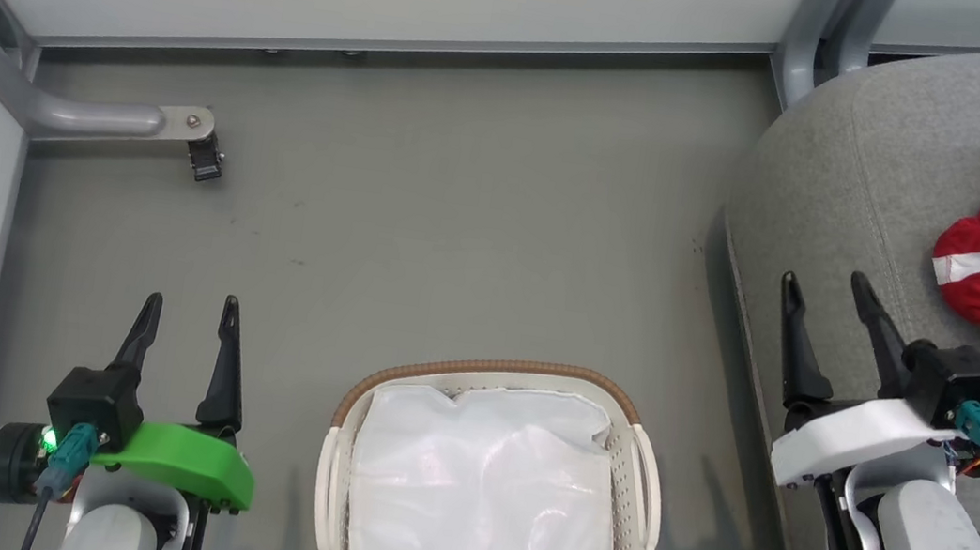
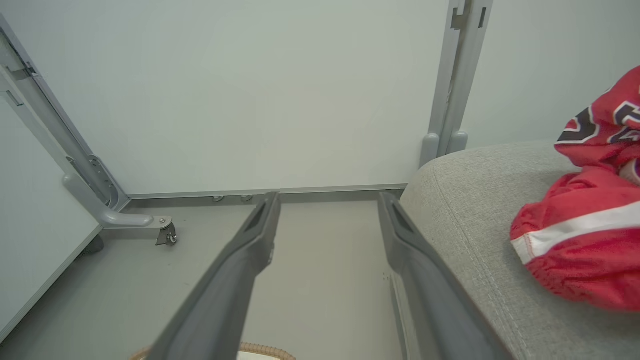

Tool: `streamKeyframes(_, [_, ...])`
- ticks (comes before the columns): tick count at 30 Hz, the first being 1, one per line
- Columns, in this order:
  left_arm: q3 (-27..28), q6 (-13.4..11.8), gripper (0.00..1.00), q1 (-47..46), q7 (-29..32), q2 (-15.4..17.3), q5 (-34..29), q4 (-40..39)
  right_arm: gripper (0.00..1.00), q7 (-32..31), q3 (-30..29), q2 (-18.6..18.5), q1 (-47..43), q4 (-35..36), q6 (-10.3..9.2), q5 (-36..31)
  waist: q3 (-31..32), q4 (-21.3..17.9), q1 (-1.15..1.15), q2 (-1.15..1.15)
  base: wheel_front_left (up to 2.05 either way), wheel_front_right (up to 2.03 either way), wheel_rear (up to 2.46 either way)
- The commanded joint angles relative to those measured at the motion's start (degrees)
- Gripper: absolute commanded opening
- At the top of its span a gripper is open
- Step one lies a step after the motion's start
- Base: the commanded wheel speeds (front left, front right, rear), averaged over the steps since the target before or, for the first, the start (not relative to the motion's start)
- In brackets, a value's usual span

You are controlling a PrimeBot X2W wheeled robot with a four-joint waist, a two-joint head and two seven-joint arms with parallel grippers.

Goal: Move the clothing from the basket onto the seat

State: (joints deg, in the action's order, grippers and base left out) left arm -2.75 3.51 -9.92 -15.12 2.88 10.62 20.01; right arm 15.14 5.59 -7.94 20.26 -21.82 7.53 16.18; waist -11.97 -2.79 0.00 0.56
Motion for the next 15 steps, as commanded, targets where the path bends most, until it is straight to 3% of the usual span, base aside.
streamKeyframes(1, [0.54, -0.59, 1.00, 1.37, -0.04, 0.09, 0.27, 0.07, 1.00, 0.01, 0.12, 0.23, -1.47, -0.10, -0.08, -0.22, 1.65, 1.58, 0.00, -0.56, 0.00, 0.00, 0.00])
streamKeyframes(11, [2.33, 0.43, 1.00, 5.34, -0.04, 0.08, 4.09, 1.27, 1.00, 0.01, -0.04, 1.77, -7.15, -1.76, -0.08, -0.35, 5.20, 2.99, 0.00, -0.56, 0.00, 0.00, 0.00])
streamKeyframes(12, [2.29, 0.26, 0.00, 4.83, 0.01, -0.04, 3.97, 1.36, 0.00, -0.01, 0.05, 1.87, -7.11, -2.04, 0.00, -0.53, 4.90, 2.66, 0.00, 0.00, 0.00, 0.00, 0.00])
streamKeyframes(15, [2.32, 0.26, 0.00, 4.94, 0.09, -0.20, 4.10, 2.97, 0.00, -0.08, 0.21, 2.19, -7.84, -3.32, 0.00, -0.38, 4.94, 2.66, 0.00, 0.00, 0.00, 0.00, 0.00])
